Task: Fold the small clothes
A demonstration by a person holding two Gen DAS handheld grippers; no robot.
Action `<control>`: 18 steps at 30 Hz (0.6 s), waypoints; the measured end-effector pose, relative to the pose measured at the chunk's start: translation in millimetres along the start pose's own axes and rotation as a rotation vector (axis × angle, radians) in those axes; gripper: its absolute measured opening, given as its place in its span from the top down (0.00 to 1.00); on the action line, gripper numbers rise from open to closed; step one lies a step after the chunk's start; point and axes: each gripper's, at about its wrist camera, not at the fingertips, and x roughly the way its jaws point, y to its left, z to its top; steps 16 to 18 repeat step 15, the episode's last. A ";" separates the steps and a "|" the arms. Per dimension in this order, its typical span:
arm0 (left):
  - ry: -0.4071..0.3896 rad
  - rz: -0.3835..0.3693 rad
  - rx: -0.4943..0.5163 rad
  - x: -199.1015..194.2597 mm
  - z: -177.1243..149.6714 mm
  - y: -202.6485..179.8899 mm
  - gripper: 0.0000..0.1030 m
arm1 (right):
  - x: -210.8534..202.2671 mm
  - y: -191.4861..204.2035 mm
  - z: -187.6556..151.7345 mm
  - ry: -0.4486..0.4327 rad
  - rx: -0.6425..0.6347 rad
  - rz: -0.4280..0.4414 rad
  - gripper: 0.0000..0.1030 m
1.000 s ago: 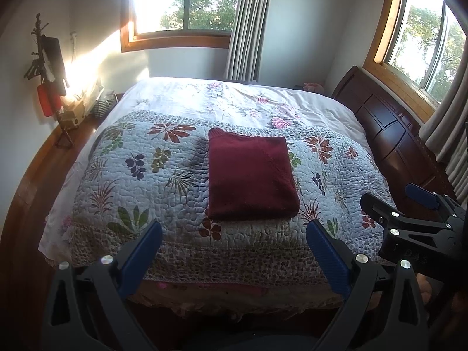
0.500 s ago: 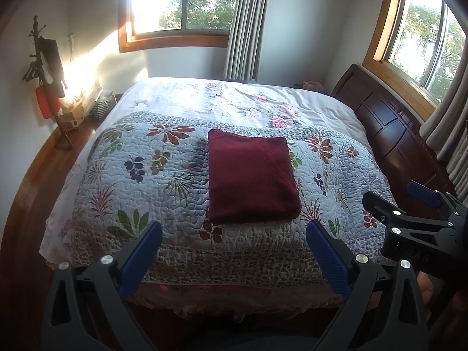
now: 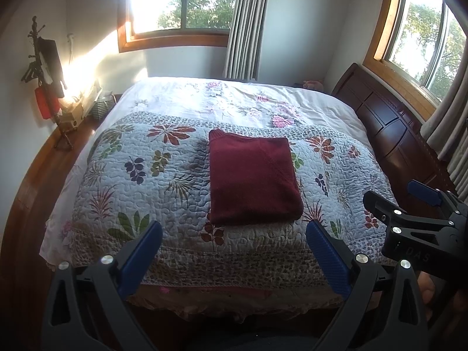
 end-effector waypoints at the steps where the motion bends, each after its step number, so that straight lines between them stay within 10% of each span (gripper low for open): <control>1: 0.000 0.000 0.000 0.1 -0.1 -0.1 0.04 | -0.1 0.5 -0.3 -0.001 0.000 -0.002 0.03; 18: 0.004 -0.005 0.006 10.9 13.1 10.7 0.04 | 10.0 0.2 10.6 0.003 0.008 -0.007 0.03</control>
